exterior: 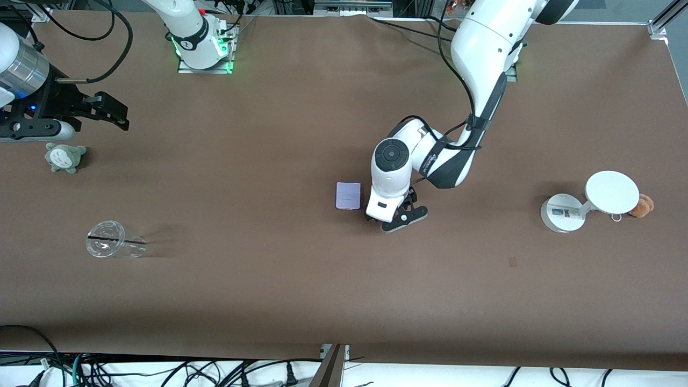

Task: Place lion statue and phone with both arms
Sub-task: 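Reach the left gripper to the lion figurine and grasp it, then carry the lion toward the lamp while the right gripper reaches the phone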

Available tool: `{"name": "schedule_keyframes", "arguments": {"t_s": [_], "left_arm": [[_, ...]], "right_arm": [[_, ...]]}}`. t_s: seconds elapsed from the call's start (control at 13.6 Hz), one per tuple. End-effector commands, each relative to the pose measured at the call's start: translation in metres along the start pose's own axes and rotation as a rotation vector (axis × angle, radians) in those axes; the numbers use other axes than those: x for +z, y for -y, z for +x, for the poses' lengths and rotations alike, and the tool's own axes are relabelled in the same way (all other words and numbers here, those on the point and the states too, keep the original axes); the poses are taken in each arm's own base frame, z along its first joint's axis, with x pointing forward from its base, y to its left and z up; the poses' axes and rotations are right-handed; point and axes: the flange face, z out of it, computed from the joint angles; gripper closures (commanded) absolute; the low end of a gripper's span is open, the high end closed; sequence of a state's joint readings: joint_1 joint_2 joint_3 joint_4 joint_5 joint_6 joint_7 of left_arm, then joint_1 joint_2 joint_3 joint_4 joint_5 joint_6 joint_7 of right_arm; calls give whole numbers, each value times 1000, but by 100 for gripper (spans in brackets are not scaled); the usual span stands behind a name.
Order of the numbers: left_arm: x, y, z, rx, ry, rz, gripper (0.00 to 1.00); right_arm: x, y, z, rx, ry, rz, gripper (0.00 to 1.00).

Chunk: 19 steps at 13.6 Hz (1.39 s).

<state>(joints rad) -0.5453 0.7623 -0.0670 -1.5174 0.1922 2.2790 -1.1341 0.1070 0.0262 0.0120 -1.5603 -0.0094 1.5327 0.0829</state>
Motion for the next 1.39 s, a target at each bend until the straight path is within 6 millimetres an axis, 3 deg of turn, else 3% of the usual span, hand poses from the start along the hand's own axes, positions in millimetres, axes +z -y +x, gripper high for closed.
{"name": "schedule_keyframes", "arguments": {"t_s": [0.0, 0.37, 0.44, 0.51, 0.59, 0.73, 0.88, 1.03, 1.17, 1.32], "left_arm": [[7, 3, -9, -21, -31, -16, 0], [22, 10, -21, -27, -3, -5, 0], [21, 9, -24, -35, 0, -7, 15], [21, 7, -28, -48, 4, -9, 39], [20, 5, -32, -54, 7, -4, 76], [18, 3, -36, -52, 5, 0, 100], [13, 4, -32, -38, -4, -3, 100], [-8, 19, -13, 0, -19, -17, 100], [-37, 59, 22, 62, -25, -25, 100], [-49, 105, 50, 144, -23, -11, 100]], "right_arm": [[-6, -1, 2, 13, -9, 0, 0], [-6, 0, 1, 13, -8, 1, 0], [-6, 0, 1, 13, -8, 1, 0], [-6, 0, 1, 13, -8, 1, 0], [-6, 0, 1, 13, -8, 1, 0], [-6, 0, 1, 13, -6, 1, 0], [-6, 0, 2, 4, -9, 1, 0], [-4, 1, 2, -5, -7, -11, 0], [6, 2, 7, -3, 11, -27, 0], [38, 9, 23, -24, 69, -44, 0]]}}
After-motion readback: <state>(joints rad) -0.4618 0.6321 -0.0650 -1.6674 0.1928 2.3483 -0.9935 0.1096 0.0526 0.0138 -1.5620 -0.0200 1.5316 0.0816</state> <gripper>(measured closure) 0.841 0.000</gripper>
